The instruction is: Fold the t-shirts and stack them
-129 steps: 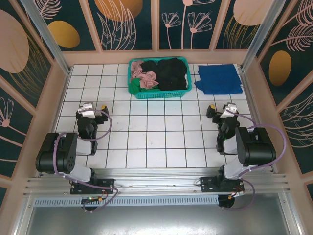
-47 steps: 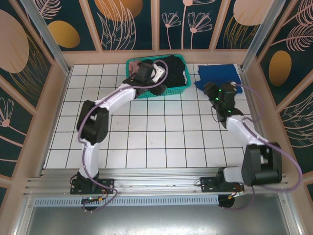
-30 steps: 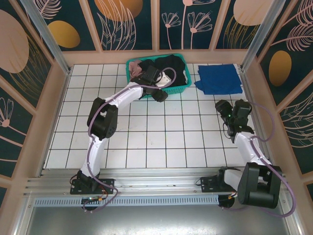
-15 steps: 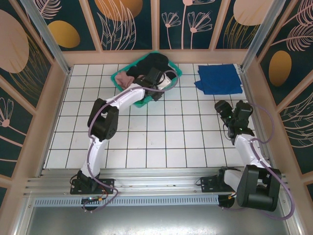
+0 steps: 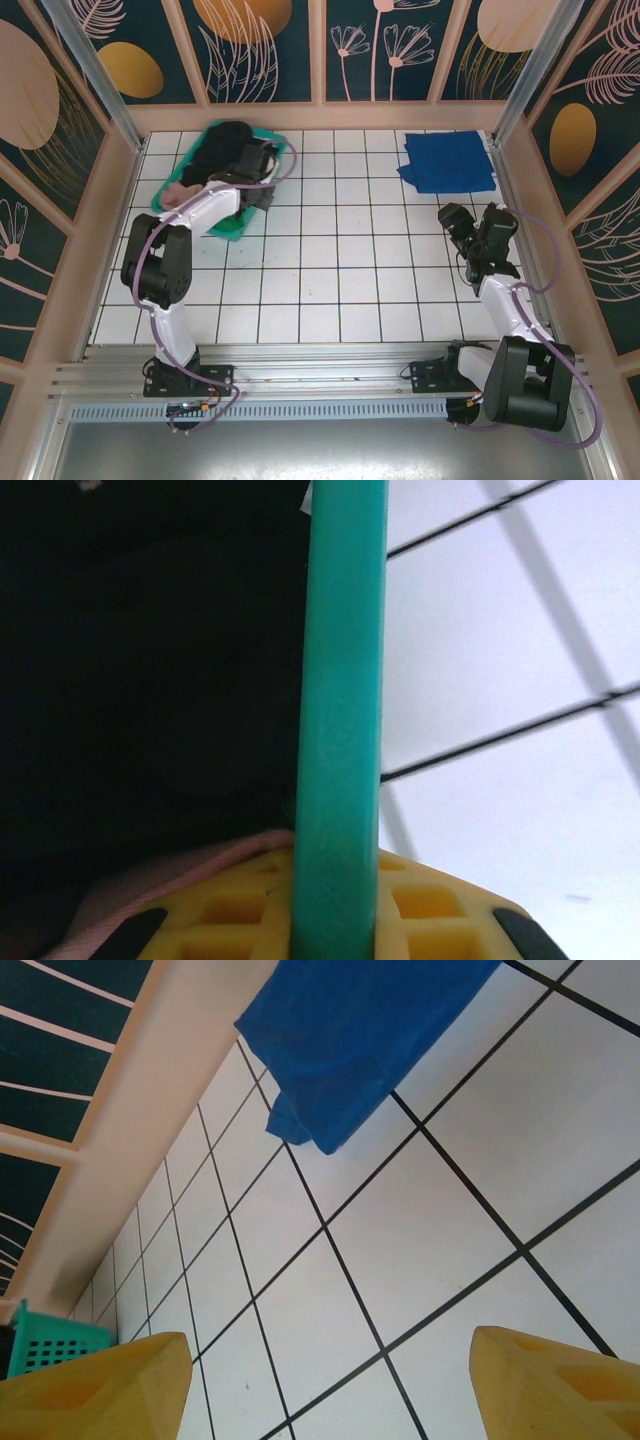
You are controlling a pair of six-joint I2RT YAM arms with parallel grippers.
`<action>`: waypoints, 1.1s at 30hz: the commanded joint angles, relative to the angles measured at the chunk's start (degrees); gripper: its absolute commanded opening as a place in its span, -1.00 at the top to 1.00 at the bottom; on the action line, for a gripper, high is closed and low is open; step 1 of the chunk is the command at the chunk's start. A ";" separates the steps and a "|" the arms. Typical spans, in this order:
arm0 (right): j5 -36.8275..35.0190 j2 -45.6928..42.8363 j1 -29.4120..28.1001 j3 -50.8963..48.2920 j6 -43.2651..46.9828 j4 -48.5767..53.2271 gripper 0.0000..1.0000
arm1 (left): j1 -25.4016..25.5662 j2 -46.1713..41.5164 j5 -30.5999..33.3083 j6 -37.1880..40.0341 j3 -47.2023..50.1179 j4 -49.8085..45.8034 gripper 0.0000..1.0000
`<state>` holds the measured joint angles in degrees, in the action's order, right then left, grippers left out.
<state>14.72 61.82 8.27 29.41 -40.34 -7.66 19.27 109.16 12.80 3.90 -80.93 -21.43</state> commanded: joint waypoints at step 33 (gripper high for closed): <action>-3.10 -4.54 0.22 0.30 2.04 2.53 -0.48 | -19.62 -5.61 -7.50 -7.84 -6.19 -0.54 -0.29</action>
<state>13.13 59.09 8.32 29.08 -39.44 -6.13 -0.08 111.35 9.85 0.16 -86.56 -21.69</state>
